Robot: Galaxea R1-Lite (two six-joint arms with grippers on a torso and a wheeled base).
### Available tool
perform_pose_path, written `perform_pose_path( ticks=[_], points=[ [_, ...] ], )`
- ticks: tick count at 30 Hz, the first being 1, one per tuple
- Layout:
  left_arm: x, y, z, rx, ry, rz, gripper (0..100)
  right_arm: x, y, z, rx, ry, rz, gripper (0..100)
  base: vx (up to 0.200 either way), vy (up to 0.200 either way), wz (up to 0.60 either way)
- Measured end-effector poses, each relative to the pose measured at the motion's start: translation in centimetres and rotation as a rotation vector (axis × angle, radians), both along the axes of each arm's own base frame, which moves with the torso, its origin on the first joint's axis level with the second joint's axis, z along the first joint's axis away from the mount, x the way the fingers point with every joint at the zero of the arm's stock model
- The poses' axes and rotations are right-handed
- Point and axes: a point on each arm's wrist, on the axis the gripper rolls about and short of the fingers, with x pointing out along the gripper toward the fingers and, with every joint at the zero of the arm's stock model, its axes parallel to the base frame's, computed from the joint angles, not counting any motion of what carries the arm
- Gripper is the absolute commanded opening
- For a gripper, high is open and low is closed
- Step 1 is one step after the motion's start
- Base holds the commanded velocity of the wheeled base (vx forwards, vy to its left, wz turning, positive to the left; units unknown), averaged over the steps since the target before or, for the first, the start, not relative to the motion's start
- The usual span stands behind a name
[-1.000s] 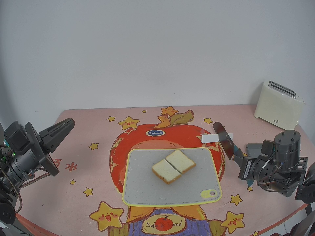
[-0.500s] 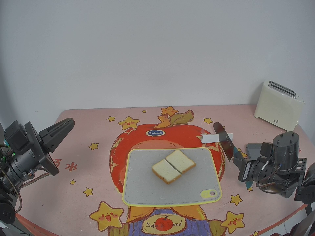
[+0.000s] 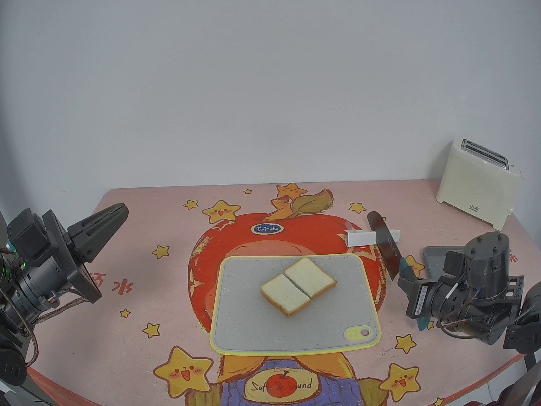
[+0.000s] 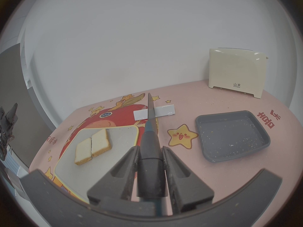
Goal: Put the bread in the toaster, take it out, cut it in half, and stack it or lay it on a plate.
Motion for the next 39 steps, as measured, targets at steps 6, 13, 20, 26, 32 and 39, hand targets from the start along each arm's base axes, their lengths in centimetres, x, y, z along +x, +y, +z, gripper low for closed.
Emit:
perform_pose_path(
  ticks=[6, 13, 20, 26, 32, 39],
  points=[
    [0.0, 0.0, 0.01, 0.0, 0.0, 0.0, 0, -0.01, 0.03, -0.07, -0.002, 0.002, 0.002, 0, 0.0, 0.0, 0.0],
    [0.01, 0.0, 0.02, -0.001, 0.0, 0.0, 0, 0.01, 0.05, -0.05, 0.0, 0.0, 0.001, 100, 0.0, 0.0, 0.0],
    [0.01, 0.0, 0.02, 0.0, -0.001, 0.0, 0, -0.01, 0.03, 0.02, 0.003, -0.003, 0.001, 100, 0.0, 0.0, 0.0],
    [0.01, 0.0, 0.02, 0.0, -0.001, 0.0, 0, -0.04, 0.01, 0.08, 0.004, -0.006, 0.001, 100, 0.0, 0.0, 0.0],
    [0.01, 0.0, 0.02, 0.0, -0.001, 0.0, 0, -0.05, 0.0, 0.09, 0.003, -0.006, 0.001, 100, 0.0, 0.0, 0.0],
    [-0.01, 0.0, -0.02, 0.0, 0.001, -0.001, 0, -0.07, -0.01, 0.11, 0.001, -0.006, 0.0, 100, 0.0, 0.0, 0.0]
  ],
)
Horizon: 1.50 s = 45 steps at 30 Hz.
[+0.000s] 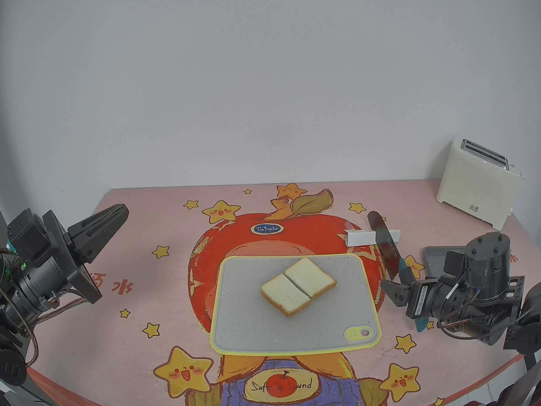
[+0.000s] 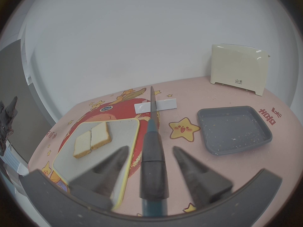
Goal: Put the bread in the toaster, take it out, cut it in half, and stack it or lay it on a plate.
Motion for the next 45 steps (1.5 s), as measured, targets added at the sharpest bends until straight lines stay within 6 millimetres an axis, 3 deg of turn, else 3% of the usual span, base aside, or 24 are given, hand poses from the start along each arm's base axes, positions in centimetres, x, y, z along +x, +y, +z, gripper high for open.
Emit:
perform_pose_path(
  ticks=[8, 23, 29, 34, 40, 45],
  points=[
    [0.0, 0.0, 0.0, -0.001, -0.001, 0.001, 0, -0.2, -0.1, 0.6, -0.001, -0.03, -0.002, 100, 0.0, 0.0, 0.0],
    [0.1, -0.1, 0.4, -0.006, -0.018, -0.009, 0, -2.6, -0.6, 3.7, -0.001, -0.166, 0.113, 100, 0.0, 0.0, 0.0],
    [0.2, -0.1, 0.7, 0.008, -0.047, -0.006, 0, -3.4, -0.8, 3.9, -0.012, -0.191, 0.17, 100, 0.0, 0.0, 0.0],
    [0.2, -0.2, 0.7, 0.017, -0.057, -0.003, 0, -3.4, -0.7, 4.6, 0.0, -0.245, 0.192, 100, 0.0, 0.0, 0.0],
    [0.1, -0.2, 0.6, 0.017, -0.053, -0.022, 0, -2.9, 0.0, 6.2, 0.001, -0.314, 0.336, 100, 0.0, 0.0, 0.0],
    [0.1, -0.2, 0.6, 0.017, -0.051, -0.026, 0, -2.2, 0.5, 7.5, -0.032, -0.283, 0.369, 100, 0.0, 0.0, 0.0]
  ],
)
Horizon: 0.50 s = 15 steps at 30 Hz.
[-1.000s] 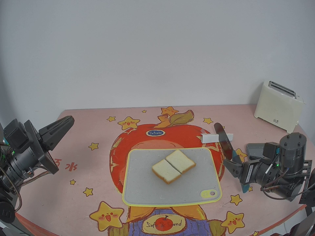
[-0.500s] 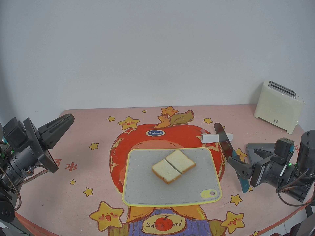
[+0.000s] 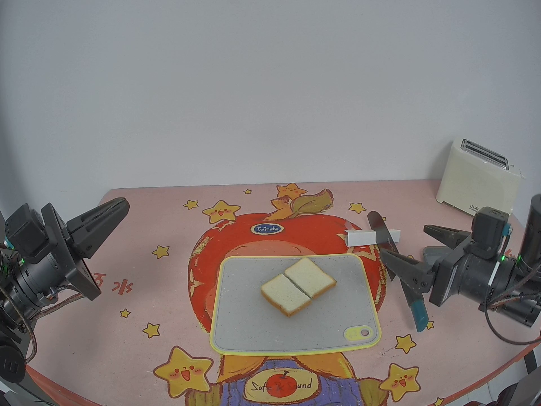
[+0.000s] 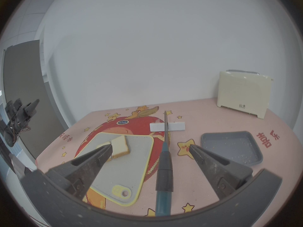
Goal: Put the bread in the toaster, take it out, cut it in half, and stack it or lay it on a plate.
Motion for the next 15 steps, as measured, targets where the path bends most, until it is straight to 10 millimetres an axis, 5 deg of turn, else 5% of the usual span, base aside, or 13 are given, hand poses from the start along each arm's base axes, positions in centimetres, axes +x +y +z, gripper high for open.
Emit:
perform_pose_path(
  ticks=[7, 15],
  points=[
    [-0.1, 0.0, -0.2, 0.003, 0.007, -0.007, 0, 2.6, 1.2, 2.7, -0.011, 0.028, 0.049, 100, 0.0, 0.0, 0.0],
    [-0.3, 0.1, -0.4, 0.006, 0.013, -0.007, 0, 6.7, 2.7, 3.7, -0.062, 0.06, 0.031, 100, 0.0, 0.0, 0.0]
  ],
)
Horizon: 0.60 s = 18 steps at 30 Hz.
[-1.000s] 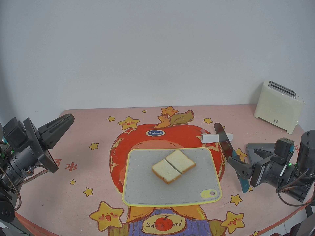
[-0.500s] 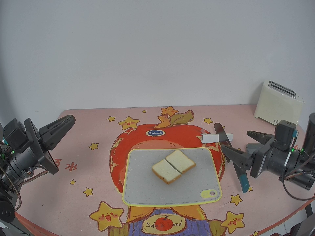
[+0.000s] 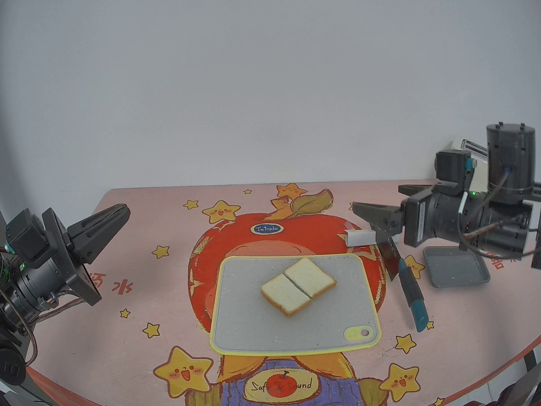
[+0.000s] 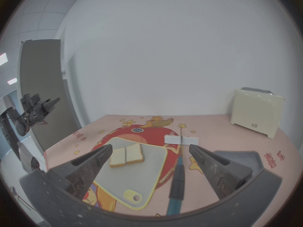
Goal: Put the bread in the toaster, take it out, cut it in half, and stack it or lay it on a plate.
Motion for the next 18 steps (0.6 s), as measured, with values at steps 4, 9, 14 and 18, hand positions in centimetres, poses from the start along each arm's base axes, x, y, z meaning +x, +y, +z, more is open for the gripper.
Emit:
perform_pose_path(
  ticks=[4, 9, 14, 18],
  points=[
    [-0.1, 0.0, -0.1, 0.002, 0.004, 0.001, 0, 1.3, 0.6, -0.4, -0.044, 0.061, -0.006, 100, 0.0, 0.0, 0.0],
    [-0.3, 0.1, -0.7, 0.014, 0.023, 0.001, 0, 2.6, 1.4, -1.7, -0.082, 0.133, -0.013, 100, 0.0, 0.0, 0.0],
    [-0.4, 0.1, -1.0, 0.018, 0.03, 0.001, 0, 3.6, 2.3, -3.7, -0.104, 0.197, -0.021, 100, 0.0, 0.0, 0.0],
    [-0.4, 0.2, -1.0, 0.019, 0.032, 0.002, 0, 4.4, 2.8, -5.6, -0.128, 0.242, -0.025, 100, 0.0, 0.0, 0.0]
  ],
)
